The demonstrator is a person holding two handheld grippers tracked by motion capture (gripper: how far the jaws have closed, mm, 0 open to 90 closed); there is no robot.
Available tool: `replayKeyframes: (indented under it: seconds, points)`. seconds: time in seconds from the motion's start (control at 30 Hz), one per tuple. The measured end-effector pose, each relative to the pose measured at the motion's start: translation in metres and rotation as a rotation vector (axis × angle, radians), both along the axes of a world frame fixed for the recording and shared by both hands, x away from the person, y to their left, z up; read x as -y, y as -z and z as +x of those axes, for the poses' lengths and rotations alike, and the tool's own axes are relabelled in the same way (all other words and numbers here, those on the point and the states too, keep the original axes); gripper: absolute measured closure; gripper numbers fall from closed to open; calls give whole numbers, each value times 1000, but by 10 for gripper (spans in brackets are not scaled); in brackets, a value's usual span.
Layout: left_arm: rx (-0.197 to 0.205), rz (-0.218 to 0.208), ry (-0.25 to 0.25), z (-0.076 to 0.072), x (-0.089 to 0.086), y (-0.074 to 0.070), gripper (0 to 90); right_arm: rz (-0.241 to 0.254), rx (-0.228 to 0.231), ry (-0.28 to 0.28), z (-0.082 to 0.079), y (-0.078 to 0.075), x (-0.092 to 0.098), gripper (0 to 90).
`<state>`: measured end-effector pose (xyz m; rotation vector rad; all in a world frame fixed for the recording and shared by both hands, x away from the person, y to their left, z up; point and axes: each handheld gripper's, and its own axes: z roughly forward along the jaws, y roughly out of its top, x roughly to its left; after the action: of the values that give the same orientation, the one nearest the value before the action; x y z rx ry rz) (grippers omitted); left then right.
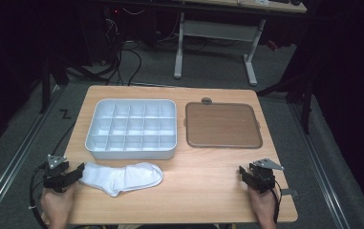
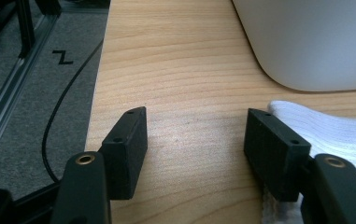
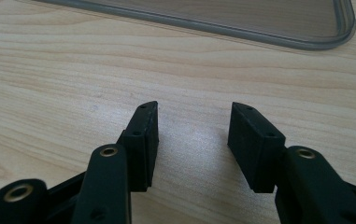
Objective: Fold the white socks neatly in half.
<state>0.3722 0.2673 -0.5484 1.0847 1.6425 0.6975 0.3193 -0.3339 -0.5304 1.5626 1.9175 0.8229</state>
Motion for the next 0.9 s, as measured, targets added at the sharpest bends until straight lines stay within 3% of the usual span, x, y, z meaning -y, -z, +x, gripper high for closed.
replayKeyframes:
  seconds: [0.67,0.9]
  points:
    - [-4,23,-2,-2,4,1,377,2,4,-22,0,0,0,593]
    - [4,-20,-8,-3,0,-1,373,5,5,-19,0,0,0,623]
